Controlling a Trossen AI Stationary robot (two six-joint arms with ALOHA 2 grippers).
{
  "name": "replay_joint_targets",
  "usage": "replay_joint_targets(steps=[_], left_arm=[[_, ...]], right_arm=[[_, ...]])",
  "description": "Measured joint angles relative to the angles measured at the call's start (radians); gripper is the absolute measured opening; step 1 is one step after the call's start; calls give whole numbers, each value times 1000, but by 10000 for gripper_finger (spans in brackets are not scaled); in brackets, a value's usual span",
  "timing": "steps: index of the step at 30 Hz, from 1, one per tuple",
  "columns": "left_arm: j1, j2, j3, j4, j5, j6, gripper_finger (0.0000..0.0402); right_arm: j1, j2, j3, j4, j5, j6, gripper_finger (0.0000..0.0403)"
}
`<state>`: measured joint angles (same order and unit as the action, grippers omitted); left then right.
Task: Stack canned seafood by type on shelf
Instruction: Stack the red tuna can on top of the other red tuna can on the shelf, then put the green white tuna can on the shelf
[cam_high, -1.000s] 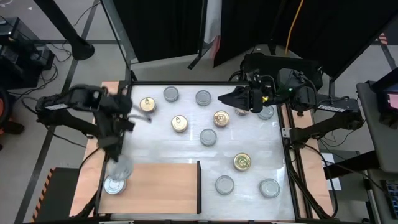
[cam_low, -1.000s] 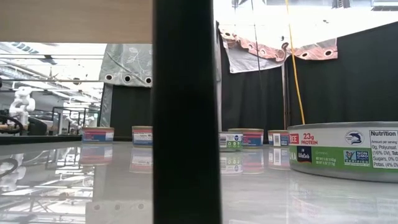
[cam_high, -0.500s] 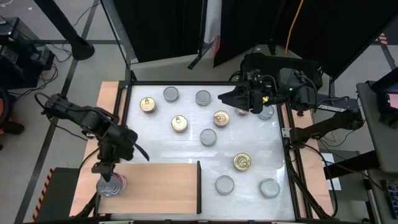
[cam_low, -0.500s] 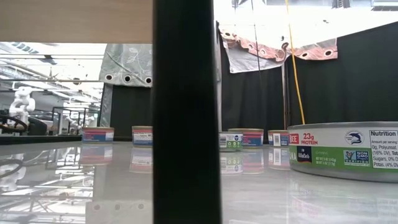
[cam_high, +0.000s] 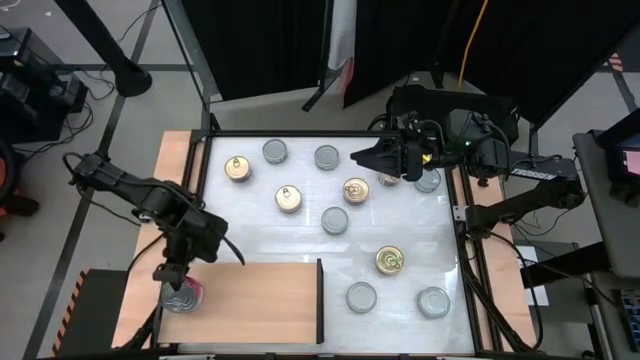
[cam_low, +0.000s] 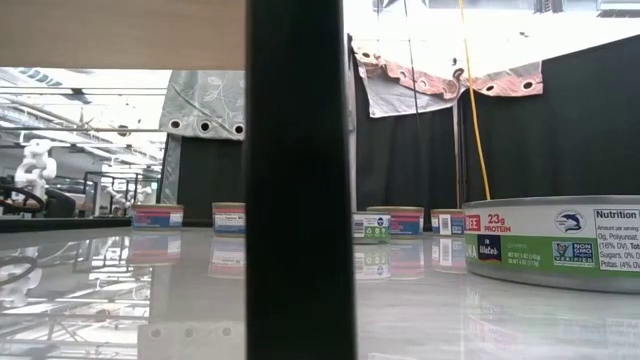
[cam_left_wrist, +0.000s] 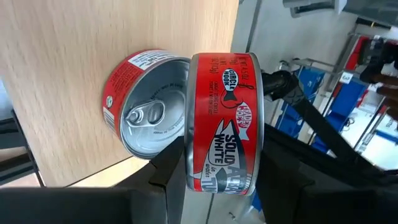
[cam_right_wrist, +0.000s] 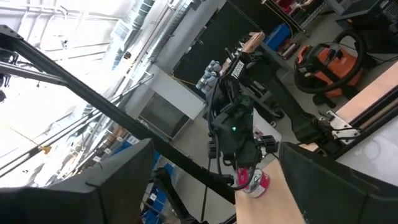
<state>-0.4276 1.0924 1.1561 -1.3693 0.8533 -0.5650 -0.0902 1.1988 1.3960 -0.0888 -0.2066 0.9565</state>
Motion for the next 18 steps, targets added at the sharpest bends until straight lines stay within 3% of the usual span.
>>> replay_joint_targets(steps=[6, 18], left_arm=[[-28, 0, 0, -6, -38, -1, 187], [-69, -1, 0, -78, -144, -33, 204]], right_arm=[[0, 0, 0, 0, 0, 0, 338], [0, 0, 0, 0, 1, 0, 338]])
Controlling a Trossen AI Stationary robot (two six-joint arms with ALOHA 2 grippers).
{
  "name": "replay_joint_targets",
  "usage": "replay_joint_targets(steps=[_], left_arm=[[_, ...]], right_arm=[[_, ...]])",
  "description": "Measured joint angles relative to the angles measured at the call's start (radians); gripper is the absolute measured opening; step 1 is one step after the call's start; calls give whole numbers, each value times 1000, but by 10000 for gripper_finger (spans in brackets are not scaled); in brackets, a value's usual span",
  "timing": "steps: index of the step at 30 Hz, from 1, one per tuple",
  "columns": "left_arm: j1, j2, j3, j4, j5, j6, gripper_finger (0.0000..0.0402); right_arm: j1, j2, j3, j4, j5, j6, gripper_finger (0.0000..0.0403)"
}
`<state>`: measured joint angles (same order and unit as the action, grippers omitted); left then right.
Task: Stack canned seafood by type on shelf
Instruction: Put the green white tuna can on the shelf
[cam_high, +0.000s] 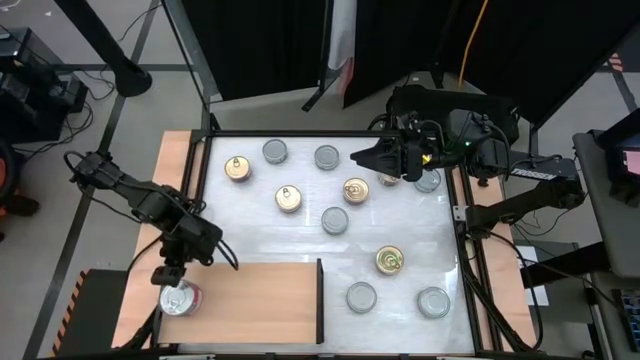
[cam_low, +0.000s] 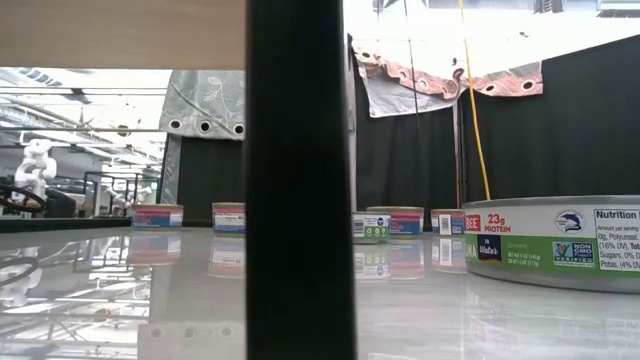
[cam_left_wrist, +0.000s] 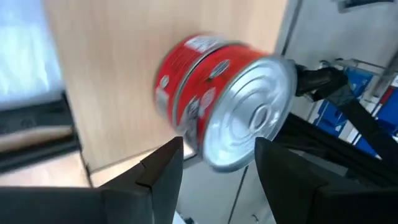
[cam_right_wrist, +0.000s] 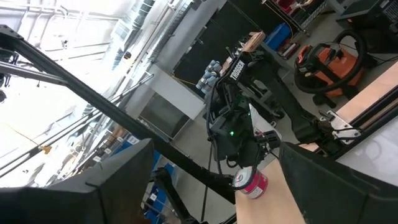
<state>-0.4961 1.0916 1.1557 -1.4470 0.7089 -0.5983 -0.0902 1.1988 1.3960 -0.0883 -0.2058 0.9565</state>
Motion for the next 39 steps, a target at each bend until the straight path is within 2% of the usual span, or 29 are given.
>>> replay_joint_targets(steps=[5, 8, 11, 14, 21, 24, 26, 28, 32, 36, 39], left_arm=[[23, 0, 31, -27, 24, -129, 228], [64, 0, 80, 9, 65, -247, 230], [98, -1, 144, 85, 0, -340, 230], [128, -1, 198, 201, -215, -357, 230], [200, 3, 216, 511, -889, -238, 230], [269, 21, 217, 635, -1025, -132, 231], [323, 31, 216, 721, -1041, -64, 231], [373, 36, 216, 810, -1040, -19, 231], [429, 37, 216, 904, -1009, 6, 231], [438, 33, 216, 856, -924, 5, 231], [436, 32, 216, 762, -806, 11, 231]], right_arm=[[0, 0, 0, -25, 0, -13, 338], [-5, -11, 0, -162, -3, -50, 337], [-25, -52, 0, -333, 17, -51, 326], [-45, -115, 0, -497, 77, -60, 302], [-59, -182, 1, -927, 191, -38, 196], [-43, -163, -4, -1117, 210, 37, 142], [-5, -145, -27, -1205, 208, 101, 110], [47, -135, -72, -1223, 206, 172, 80], [166, -131, -205, -1093, 204, 331, 28], [265, -127, -337, -884, 207, 509, 5], [353, -95, -389, -826, 207, 624, 3]])
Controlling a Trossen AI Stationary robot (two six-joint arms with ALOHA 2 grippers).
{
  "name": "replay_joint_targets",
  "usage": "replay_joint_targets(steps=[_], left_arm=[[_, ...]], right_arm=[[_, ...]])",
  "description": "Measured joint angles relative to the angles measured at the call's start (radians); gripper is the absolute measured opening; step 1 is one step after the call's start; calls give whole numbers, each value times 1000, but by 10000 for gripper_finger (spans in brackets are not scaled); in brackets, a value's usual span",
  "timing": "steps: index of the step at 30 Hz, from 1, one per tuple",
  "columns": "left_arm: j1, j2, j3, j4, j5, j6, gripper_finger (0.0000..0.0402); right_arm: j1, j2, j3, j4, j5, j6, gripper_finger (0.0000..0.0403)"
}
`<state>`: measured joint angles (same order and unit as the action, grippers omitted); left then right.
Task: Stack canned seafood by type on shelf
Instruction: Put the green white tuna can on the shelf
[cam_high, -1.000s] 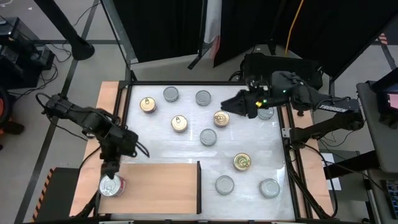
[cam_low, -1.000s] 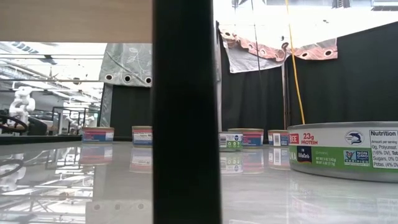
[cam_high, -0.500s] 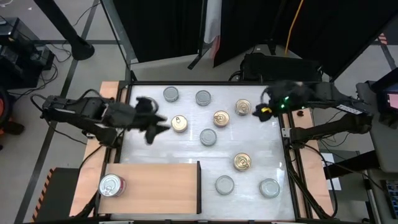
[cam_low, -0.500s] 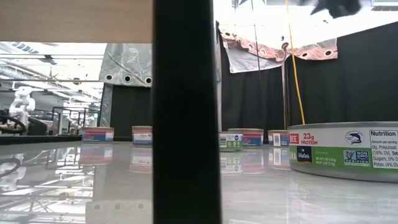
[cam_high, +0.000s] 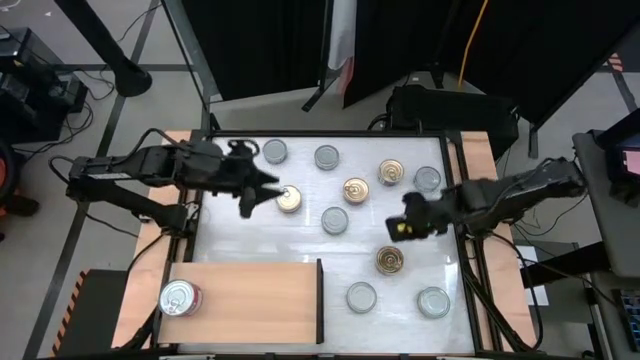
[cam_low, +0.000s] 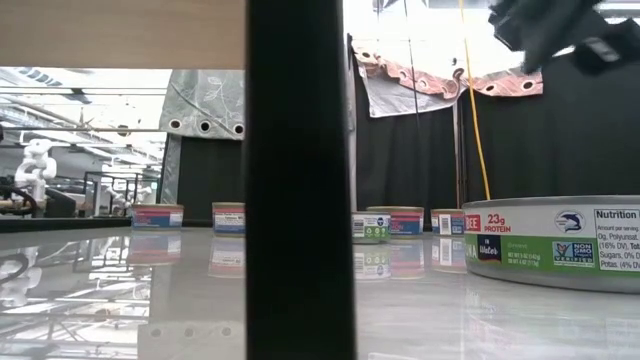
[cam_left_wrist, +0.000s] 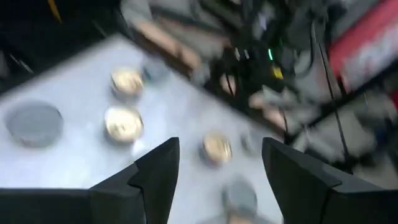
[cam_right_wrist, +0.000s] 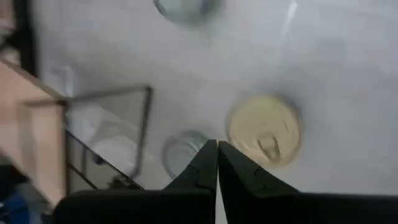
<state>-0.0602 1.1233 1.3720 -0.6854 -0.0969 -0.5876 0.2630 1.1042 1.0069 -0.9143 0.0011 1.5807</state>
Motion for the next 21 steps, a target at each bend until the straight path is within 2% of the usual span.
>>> replay_joint_targets(steps=[3, 6, 9, 14, 21], left_arm=[[-2, 0, 0, -132, 105, 1, 231], [-7, 0, 0, -239, 155, 1, 231], [-19, 0, 0, -303, 152, 16, 231], [-22, 1, 0, -299, 147, 34, 231], [-22, 1, 0, -294, 145, 20, 231]], right_arm=[[97, 60, -6, -2, -8, 47, 1], [159, 123, -6, -13, -5, 46, 1], [194, 200, -6, -10, -1, -1, 1], [234, 318, -5, 63, 22, -125, 0], [248, 408, -5, 81, 22, -82, 0]])
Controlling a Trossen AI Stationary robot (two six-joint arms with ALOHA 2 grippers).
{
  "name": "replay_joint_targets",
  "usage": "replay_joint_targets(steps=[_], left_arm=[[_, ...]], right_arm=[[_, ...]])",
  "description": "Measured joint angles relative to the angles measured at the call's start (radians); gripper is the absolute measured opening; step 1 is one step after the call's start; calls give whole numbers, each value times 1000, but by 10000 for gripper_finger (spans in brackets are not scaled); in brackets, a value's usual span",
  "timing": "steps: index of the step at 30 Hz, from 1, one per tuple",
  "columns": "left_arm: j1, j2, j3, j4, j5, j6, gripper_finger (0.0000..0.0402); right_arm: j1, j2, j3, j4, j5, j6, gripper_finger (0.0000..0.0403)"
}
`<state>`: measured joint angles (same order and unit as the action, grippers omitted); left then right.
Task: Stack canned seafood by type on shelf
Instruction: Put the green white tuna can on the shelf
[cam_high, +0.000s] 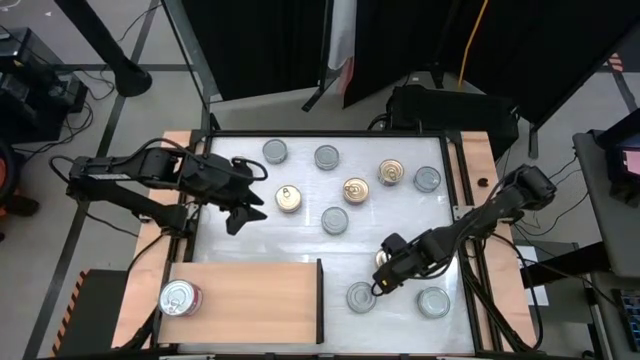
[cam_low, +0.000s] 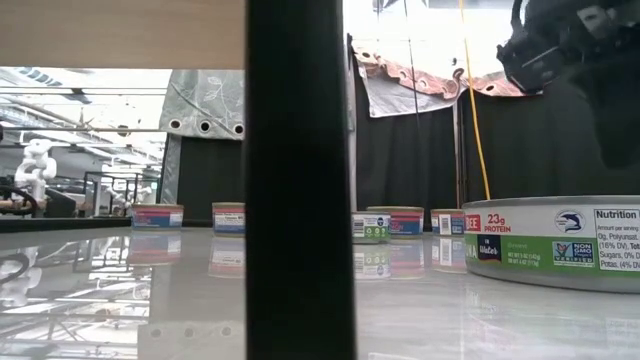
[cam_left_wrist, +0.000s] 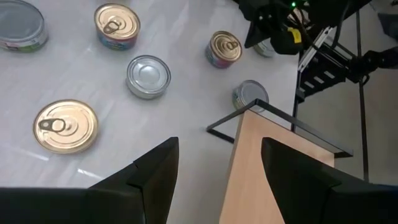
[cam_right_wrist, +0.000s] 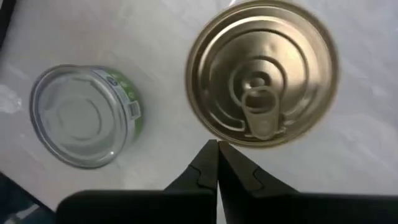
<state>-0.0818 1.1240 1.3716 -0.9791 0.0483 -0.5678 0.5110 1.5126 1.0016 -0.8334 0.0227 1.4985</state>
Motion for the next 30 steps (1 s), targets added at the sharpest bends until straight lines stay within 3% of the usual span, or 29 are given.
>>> replay_joint_targets(steps=[21, 27, 30], left_arm=[[0, 0, 0, -4, -11, 2, 231], [36, 28, -27, 47, -247, 71, 230], [116, 95, -64, 115, -151, 142, 222]], right_arm=[[0, 18, -20, -15, -3, 61, 0], [-15, 18, -20, -3, -27, 53, 0], [-28, 17, -20, 11, -29, 49, 0]])
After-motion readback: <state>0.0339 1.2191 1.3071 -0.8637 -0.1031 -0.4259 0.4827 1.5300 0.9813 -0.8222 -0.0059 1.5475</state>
